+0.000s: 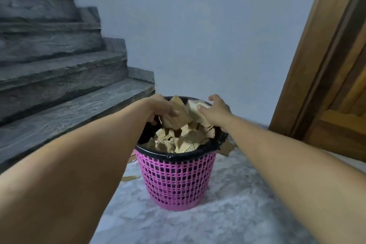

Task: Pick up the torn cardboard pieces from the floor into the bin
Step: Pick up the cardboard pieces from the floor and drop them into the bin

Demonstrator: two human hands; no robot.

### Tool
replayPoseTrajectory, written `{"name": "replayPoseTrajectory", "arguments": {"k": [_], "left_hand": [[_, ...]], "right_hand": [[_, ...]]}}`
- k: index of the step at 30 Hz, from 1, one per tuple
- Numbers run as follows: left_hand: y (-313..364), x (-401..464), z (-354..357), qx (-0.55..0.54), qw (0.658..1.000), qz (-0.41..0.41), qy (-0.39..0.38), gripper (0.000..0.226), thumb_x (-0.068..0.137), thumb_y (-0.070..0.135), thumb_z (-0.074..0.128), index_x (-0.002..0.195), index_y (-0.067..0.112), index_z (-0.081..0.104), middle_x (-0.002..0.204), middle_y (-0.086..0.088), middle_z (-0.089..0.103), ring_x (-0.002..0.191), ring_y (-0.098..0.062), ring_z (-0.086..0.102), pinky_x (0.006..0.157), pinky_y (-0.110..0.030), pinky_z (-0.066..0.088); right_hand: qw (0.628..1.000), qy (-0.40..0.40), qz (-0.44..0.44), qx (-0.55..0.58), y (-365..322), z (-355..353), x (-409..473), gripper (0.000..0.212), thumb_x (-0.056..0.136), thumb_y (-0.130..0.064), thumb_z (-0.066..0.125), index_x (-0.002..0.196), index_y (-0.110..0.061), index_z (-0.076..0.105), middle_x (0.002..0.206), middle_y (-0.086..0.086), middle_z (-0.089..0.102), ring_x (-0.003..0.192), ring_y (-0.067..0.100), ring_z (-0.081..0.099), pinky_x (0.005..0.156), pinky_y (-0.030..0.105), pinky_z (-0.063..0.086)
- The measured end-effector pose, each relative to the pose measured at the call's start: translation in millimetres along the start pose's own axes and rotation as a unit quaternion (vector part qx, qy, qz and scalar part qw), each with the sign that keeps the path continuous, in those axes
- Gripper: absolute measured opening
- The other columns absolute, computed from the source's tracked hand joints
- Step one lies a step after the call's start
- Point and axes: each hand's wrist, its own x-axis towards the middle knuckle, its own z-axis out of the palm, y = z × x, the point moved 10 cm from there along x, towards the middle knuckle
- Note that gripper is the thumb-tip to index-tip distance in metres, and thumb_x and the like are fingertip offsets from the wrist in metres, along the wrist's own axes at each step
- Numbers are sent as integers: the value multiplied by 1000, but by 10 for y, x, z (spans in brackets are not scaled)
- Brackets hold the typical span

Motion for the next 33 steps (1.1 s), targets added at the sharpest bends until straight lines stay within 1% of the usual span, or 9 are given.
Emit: {"name": "replayPoseTrajectory", "arguments": {"k": [6,9,11,13,15,20,23,29,33], "left_hand": [[-510,-91,-548,202,959,30,196,52,81,21,69,126,6,48,128,-14,51,115,-33,53,91,-41,49],[-926,-105,-517,131,978,-49,153,17,86,13,62,92,1,51,92,-15,54,80,-28,56,62,-35,49],[-1072,-148,-543,109,977,-72,172,23,87,4,55,68,6,42,68,-10,45,61,-24,46,54,-40,46],[-1170,-231,-634,81,973,-84,199,28,86,1,52,64,9,37,63,-9,39,53,-22,41,54,-46,51],[-1202,-284,-749,46,971,-82,220,25,86,2,52,66,8,38,64,-9,39,51,-20,39,46,-38,51],[-1374,-542,-1296,-10,956,-94,279,17,86,4,52,72,5,43,72,-12,50,57,-23,48,44,-28,38],[-1612,-822,-1733,-19,936,-122,329,13,87,8,55,81,0,47,90,-16,57,83,-31,60,63,-31,46],[-2426,-1529,-2547,-76,879,-189,431,30,87,6,52,114,-8,58,121,-22,60,112,-35,59,93,-36,49],[-2954,-2081,-2957,-57,843,-233,482,29,85,8,57,110,-7,59,118,-23,61,108,-38,59,82,-33,48]], "right_hand": [[969,57,-5,-239,131,81,-158,55,89,-17,61,139,-12,41,139,13,42,126,33,39,97,40,42],[980,62,132,-138,436,4,-240,56,87,-8,59,137,0,36,134,22,44,119,37,48,84,36,45],[982,47,169,-65,560,30,-271,42,89,-3,54,129,5,45,115,23,56,93,33,59,65,28,45],[983,46,178,-20,570,38,-331,37,86,1,54,123,7,51,97,18,55,66,22,50,48,23,36],[981,51,184,21,510,11,-385,38,83,4,56,121,8,52,93,14,53,61,18,44,42,21,32],[984,28,164,63,6,183,-480,34,73,10,61,106,5,59,84,12,54,66,26,56,40,24,44],[984,-10,148,102,-363,502,-583,32,69,11,61,99,4,57,85,15,57,73,35,65,55,47,60],[981,-98,101,136,-1057,1411,-894,24,58,6,63,81,2,59,89,16,62,79,35,68,63,63,56],[979,-144,75,125,-1437,2021,-1222,20,63,-1,63,82,0,56,84,15,61,72,28,63,60,35,56]]}}
